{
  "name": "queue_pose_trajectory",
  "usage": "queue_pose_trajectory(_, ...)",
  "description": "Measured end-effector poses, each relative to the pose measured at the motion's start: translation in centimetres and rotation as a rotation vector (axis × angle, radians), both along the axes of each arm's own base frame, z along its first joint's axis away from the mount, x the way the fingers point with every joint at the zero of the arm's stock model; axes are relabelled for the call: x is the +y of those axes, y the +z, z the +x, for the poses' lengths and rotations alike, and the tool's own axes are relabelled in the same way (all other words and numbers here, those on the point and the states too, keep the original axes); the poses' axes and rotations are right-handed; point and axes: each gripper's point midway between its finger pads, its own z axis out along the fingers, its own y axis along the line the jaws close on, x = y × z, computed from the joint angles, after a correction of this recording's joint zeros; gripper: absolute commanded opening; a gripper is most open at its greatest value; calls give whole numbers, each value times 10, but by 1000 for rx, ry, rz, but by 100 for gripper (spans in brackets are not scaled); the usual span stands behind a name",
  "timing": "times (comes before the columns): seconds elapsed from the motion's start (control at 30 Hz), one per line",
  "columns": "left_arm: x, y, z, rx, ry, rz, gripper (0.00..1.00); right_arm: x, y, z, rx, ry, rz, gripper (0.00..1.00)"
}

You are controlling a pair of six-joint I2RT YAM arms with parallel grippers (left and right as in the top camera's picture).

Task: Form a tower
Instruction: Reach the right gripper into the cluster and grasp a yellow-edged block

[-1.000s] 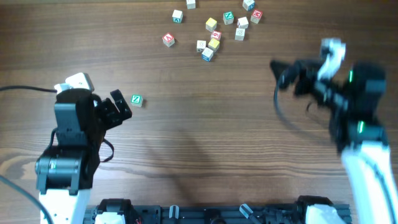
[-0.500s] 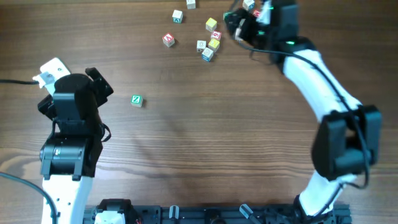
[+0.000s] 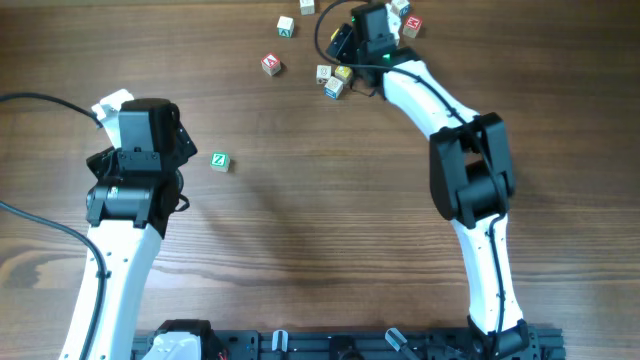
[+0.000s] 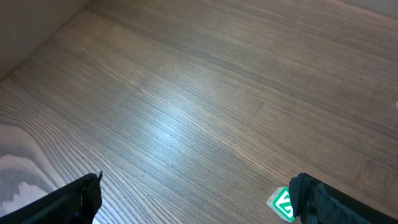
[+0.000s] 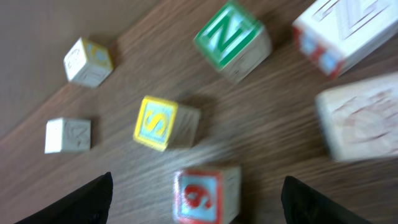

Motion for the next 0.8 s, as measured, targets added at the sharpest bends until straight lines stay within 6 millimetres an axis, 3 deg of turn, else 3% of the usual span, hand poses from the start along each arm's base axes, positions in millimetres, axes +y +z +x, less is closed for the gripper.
queue_pose_trajectory(0.07,0,-2,1,5,0,0,100,20,-15,-10,25,24,0,75)
queue_pose_trajectory(0.13,0,-2,0,6,0,0,100,24,-22,-17,54,25,-21,66)
queue_pose_trajectory(0.33,0,-6,-5,36,0,1,100,11,-30,-28,125,-1,-62,28)
queue_pose_trajectory(0.47,0,-12,-12,77,0,3,100,0,-10,-26,110,5,-74,21)
queue_pose_trajectory(0.53,1,-13,-14,91,0,4,100,-7,30,-25,58,49,-95,20)
queue_pose_trajectory(0.57,1,-14,-15,97,0,4,100,-8,71,-27,0,87,-99,20)
queue_pose_trajectory(0.6,1,-15,-17,104,0,4,100,-8,162,-40,-137,135,-81,19)
queue_pose_trajectory(0.63,1,-14,-15,96,0,4,100,-11,200,-51,-190,148,-73,19)
queue_pose_trajectory(0.67,1,-8,-6,45,2,4,100,-16,262,-75,-276,162,-54,19)
queue_pose_trajectory(0.73,3,15,12,-71,15,12,100,-23,342,-129,-377,196,-25,19)
queue_pose_trajectory(0.77,7,31,16,-107,29,15,100,-17,361,-148,-402,224,-13,19)
queue_pose_trajectory(0.8,17,61,18,-161,61,17,100,-7,363,-156,-396,250,-10,19)
